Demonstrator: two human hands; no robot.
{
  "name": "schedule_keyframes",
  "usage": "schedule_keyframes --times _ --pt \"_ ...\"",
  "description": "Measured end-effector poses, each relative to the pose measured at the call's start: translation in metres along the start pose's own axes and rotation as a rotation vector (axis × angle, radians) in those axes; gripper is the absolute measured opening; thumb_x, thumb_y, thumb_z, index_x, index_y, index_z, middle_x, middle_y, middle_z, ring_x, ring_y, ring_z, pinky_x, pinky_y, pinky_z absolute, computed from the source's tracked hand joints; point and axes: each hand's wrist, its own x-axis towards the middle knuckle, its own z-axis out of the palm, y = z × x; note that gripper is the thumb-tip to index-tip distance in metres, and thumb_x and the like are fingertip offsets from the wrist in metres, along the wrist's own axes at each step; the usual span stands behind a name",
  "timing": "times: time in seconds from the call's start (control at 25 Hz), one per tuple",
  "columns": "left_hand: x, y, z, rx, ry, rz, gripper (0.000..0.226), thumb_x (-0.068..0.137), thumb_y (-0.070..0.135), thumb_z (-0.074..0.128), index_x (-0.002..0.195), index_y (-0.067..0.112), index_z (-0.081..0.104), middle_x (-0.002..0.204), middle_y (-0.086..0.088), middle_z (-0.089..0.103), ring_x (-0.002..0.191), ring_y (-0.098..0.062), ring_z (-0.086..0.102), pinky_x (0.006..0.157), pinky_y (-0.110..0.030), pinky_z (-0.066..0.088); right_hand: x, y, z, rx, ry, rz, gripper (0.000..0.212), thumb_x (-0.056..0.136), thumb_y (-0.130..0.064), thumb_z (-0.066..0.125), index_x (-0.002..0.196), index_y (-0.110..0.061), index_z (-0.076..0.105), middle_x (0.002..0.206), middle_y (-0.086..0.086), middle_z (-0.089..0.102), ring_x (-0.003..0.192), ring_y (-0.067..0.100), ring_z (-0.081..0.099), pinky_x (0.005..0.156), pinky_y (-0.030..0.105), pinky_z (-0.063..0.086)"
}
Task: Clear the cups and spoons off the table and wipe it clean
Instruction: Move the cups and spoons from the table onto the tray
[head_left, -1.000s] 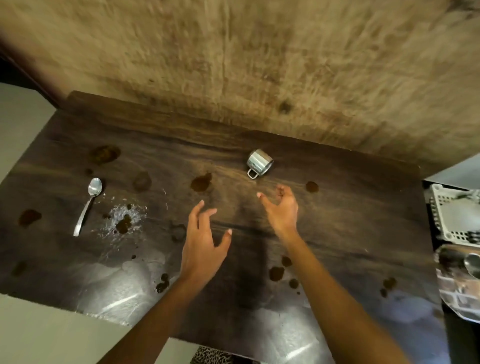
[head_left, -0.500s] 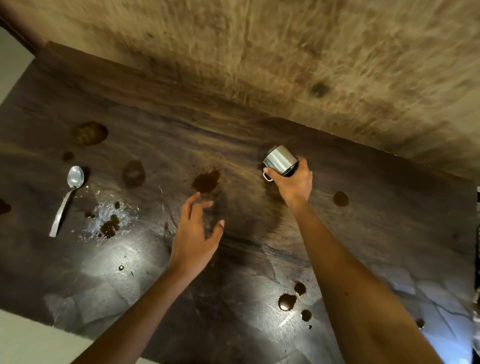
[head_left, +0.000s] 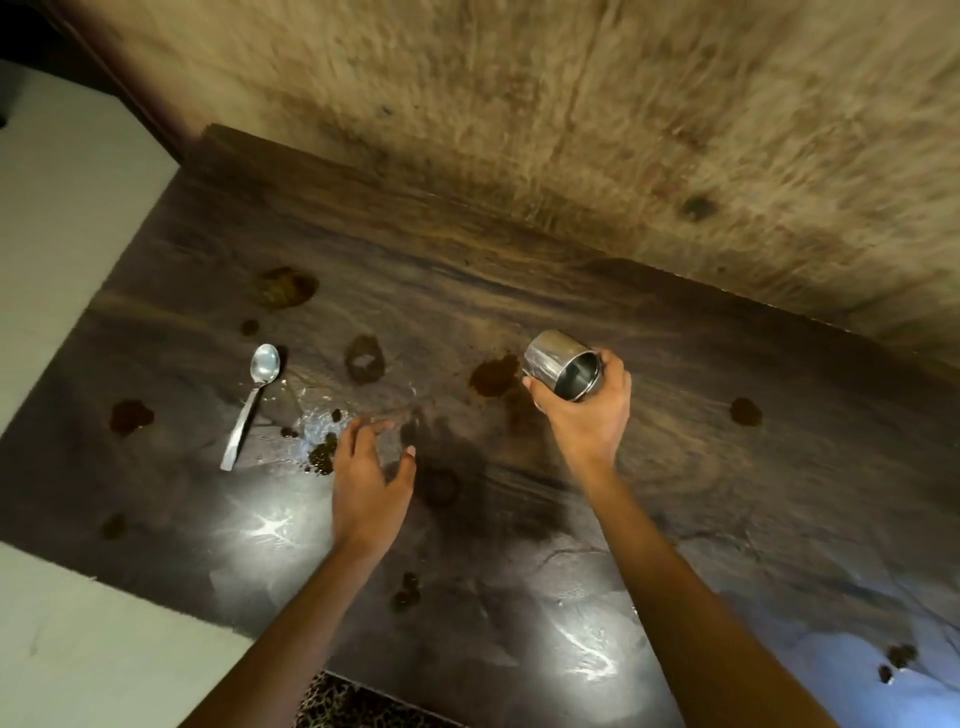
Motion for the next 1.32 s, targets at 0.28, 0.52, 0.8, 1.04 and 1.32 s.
schedule_keyframes --times 0.28,0.52,0.8,1.04,1.32 --pt "0.047 -0.078 -0.085 0.12 0.142 -0.128 0.027 0.085 0.009 0.062 0.111 0.002 0.057 0.118 -0.018 0.053 0.111 -0.034 0.049 0.092 -0.04 0.042 -0.087 -0.04 0.056 -0.002 0.025 0.088 0.084 0.057 -0.028 0.089 0.129 -0.016 0.048 0.122 0.005 0.045 0.094 0.008 0.042 0.082 0.016 0.034" --pt "0.106 -0.129 -0.121 0.222 0.055 -0.176 0.035 0.083 0.019 0.066 0.11 0.0 0.054 0.115 -0.022 0.057 0.109 -0.037 0.051 0.088 -0.043 0.041 -0.159 -0.059 0.124 0.01 0.036 0.185 0.085 0.06 -0.025 0.088 0.133 -0.015 0.045 0.125 0.009 0.043 0.094 0.009 0.042 0.083 0.019 0.036" --pt "0.123 -0.139 -0.117 0.336 -0.048 -0.261 0.024 0.087 0.027 0.062 0.101 0.007 0.066 0.105 -0.017 0.067 0.1 -0.034 0.06 0.071 -0.034 0.044 -0.189 -0.059 0.156 -0.069 -0.062 0.193 0.086 0.062 -0.027 0.087 0.135 -0.021 0.042 0.122 0.011 0.05 0.096 0.009 0.04 0.083 0.019 0.035" --pt "0.105 -0.146 -0.129 0.193 -0.097 -0.241 0.021 0.081 0.029 0.069 0.089 0.01 0.069 0.092 -0.013 0.07 0.093 -0.031 0.063 0.066 -0.028 0.038 -0.199 -0.061 0.148 -0.067 -0.068 0.184 0.085 0.062 -0.024 0.086 0.134 -0.024 0.042 0.122 0.009 0.05 0.1 0.011 0.042 0.084 0.022 0.037" --pt "0.015 -0.099 -0.145 0.001 -0.152 -0.148 0.013 0.074 0.027 0.075 0.071 0.019 0.066 0.072 -0.004 0.069 0.069 -0.023 0.065 0.063 -0.028 0.047 -0.224 -0.073 0.079 0.022 -0.021 0.135 0.085 0.064 -0.023 0.086 0.136 -0.026 0.042 0.124 0.004 0.051 0.112 0.016 0.049 0.09 0.021 0.037"
